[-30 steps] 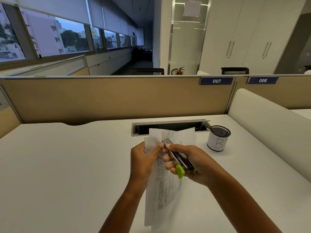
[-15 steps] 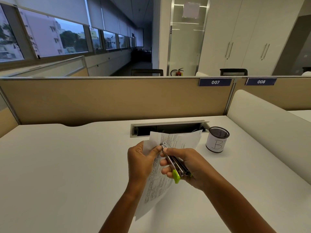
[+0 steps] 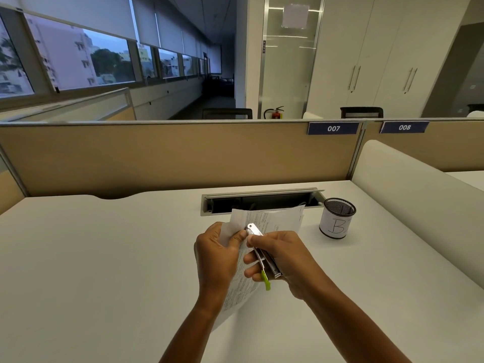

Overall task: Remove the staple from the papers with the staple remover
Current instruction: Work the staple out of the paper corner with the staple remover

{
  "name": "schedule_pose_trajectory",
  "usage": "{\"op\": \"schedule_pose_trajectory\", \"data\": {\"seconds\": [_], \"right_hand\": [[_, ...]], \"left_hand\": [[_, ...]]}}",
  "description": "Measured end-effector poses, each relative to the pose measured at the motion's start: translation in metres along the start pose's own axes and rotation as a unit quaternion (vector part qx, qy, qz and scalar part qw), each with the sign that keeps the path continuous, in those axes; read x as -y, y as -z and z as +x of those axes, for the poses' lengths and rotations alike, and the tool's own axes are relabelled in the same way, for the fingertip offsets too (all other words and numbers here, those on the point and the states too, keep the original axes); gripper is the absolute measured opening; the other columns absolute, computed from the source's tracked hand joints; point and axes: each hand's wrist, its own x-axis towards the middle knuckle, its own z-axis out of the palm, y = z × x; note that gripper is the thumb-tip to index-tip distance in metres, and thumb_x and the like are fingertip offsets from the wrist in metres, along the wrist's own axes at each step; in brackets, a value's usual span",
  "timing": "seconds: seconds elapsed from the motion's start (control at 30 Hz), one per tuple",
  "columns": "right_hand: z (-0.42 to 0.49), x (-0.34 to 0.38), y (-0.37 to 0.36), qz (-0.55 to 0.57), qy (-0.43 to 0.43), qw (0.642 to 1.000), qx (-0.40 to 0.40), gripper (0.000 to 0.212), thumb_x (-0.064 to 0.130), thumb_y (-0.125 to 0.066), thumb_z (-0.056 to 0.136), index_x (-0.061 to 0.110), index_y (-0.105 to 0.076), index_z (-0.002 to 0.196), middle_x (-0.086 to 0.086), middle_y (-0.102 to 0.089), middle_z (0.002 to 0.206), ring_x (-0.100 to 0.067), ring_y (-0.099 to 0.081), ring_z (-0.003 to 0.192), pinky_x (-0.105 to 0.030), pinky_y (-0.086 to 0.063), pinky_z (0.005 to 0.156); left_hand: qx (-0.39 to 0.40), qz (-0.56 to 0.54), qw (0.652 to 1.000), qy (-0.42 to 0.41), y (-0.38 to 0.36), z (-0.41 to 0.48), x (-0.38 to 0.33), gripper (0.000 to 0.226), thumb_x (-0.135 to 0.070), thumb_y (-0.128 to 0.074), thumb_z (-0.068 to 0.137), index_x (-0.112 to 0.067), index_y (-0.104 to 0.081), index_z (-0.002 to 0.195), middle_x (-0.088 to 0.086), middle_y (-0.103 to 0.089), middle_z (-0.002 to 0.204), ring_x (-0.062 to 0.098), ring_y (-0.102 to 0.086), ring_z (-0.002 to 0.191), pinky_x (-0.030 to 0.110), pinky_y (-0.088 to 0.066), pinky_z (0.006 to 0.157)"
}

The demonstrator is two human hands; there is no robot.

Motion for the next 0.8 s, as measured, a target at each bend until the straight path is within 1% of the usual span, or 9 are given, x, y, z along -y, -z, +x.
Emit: {"op": "schedule_pose_trajectory", "data": {"seconds": [0.17,0.23,0.37,0.43,0.5,0.57,0.7,0.8], "right_hand": [[0.001,-0.003,-0.004,-0.038,0.029,0.999,-0.023,0.023,0.018,-0.049,0.092,0.009,-0.056,0.072,-0.006,-0.062,0.06,-0.007,-0.059,0.034,-0.016,-0.051,0.04],[0.002,-0.005,-0.006,-0.058,0.049,0.996,-0.039,0.024,0.019,-0.049,0.091,0.012,-0.055,0.069,-0.005,-0.062,0.06,-0.007,-0.058,0.034,-0.016,-0.051,0.041],[0.004,-0.009,-0.008,-0.104,0.083,0.989,-0.067,0.024,0.021,-0.05,0.091,0.018,-0.053,0.067,-0.001,-0.061,0.059,-0.005,-0.058,0.036,-0.016,-0.052,0.045],[0.006,-0.011,-0.009,-0.133,0.094,0.984,-0.077,0.025,0.023,-0.049,0.091,0.022,-0.051,0.066,0.003,-0.06,0.06,-0.005,-0.058,0.037,-0.015,-0.052,0.047],[0.007,-0.012,-0.008,-0.159,0.101,0.978,-0.085,0.025,0.025,-0.049,0.091,0.025,-0.049,0.066,0.005,-0.059,0.06,-0.005,-0.057,0.04,-0.016,-0.052,0.05],[0.008,-0.011,-0.007,-0.174,0.105,0.975,-0.087,0.026,0.027,-0.05,0.091,0.026,-0.049,0.065,0.006,-0.059,0.06,-0.006,-0.057,0.042,-0.017,-0.052,0.051],[0.009,-0.008,-0.004,-0.187,0.104,0.974,-0.077,0.024,0.026,-0.051,0.09,0.023,-0.05,0.067,0.005,-0.059,0.06,-0.005,-0.057,0.04,-0.017,-0.052,0.051],[0.009,-0.006,-0.002,-0.195,0.105,0.972,-0.077,0.019,0.025,-0.051,0.09,0.019,-0.053,0.072,0.005,-0.058,0.062,-0.008,-0.058,0.047,-0.018,-0.052,0.052]], "left_hand": [[-0.017,0.003,1.0,-0.002,-0.002,0.0,-0.001,0.02,-0.015,-0.064,0.078,0.001,-0.063,0.091,0.003,-0.06,0.084,0.023,-0.057,0.072,0.015,-0.043,0.059],[-0.024,0.003,1.0,-0.003,-0.003,0.0,-0.003,0.021,-0.014,-0.064,0.078,0.002,-0.063,0.092,0.006,-0.062,0.086,0.022,-0.057,0.073,0.018,-0.044,0.063],[-0.033,0.011,0.999,-0.002,-0.004,0.0,-0.005,0.021,-0.013,-0.064,0.078,0.003,-0.064,0.091,0.017,-0.069,0.092,0.021,-0.057,0.074,0.025,-0.046,0.068],[-0.036,0.014,0.999,-0.002,-0.004,0.0,-0.007,0.021,-0.013,-0.064,0.078,0.004,-0.064,0.09,0.019,-0.069,0.093,0.02,-0.056,0.073,0.027,-0.048,0.07],[-0.038,0.014,0.999,0.0,-0.004,0.0,-0.007,0.022,-0.014,-0.064,0.078,0.003,-0.063,0.091,0.019,-0.069,0.095,0.021,-0.056,0.074,0.034,-0.051,0.075],[-0.037,0.017,0.999,-0.004,-0.003,0.001,-0.008,0.022,-0.015,-0.064,0.078,0.003,-0.063,0.092,0.019,-0.069,0.095,0.021,-0.057,0.076,0.036,-0.052,0.077],[-0.036,0.032,0.998,-0.032,-0.001,0.002,-0.007,0.022,-0.014,-0.064,0.078,0.004,-0.063,0.09,0.021,-0.069,0.093,0.021,-0.057,0.076,0.035,-0.052,0.077],[-0.035,0.041,0.997,-0.047,0.0,0.002,-0.007,0.023,-0.014,-0.064,0.078,0.006,-0.063,0.09,0.021,-0.069,0.093,0.02,-0.056,0.076,0.032,-0.051,0.076]]}}
